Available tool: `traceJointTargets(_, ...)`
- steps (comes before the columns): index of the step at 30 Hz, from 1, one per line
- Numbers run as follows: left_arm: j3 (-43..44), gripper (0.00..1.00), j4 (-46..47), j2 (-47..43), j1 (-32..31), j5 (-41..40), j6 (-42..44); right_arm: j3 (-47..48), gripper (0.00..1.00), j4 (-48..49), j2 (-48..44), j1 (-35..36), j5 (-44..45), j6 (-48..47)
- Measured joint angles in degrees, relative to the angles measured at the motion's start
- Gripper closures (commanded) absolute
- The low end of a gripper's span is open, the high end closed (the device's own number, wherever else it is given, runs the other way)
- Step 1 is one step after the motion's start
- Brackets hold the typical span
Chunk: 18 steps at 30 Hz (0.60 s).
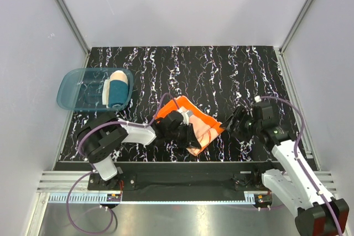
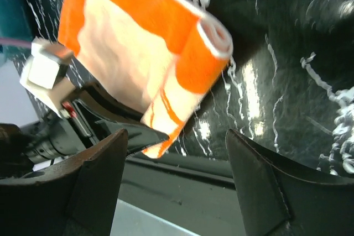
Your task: Roll the towels
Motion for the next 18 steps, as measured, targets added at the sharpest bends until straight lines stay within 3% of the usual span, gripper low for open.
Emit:
traceJointTargets(6,0.0,0.95,3.72,2.29,0.72,3.63,-4.83,-9.33,0.17,5.84,0.35,4.55,-2.56,5.16)
traceJointTargets(12,-0.24,0.95,5.18,2.73,1.18,5.09,-6.69,-12.55,0.18,14.75,6.4,9.7,-2.67,8.68)
traceJointTargets(18,-1.09,0.95,7.69,3.61,1.44,6.12,-8.33,-13.05,0.3,23.69,14.78,11.02,-2.14,10.25)
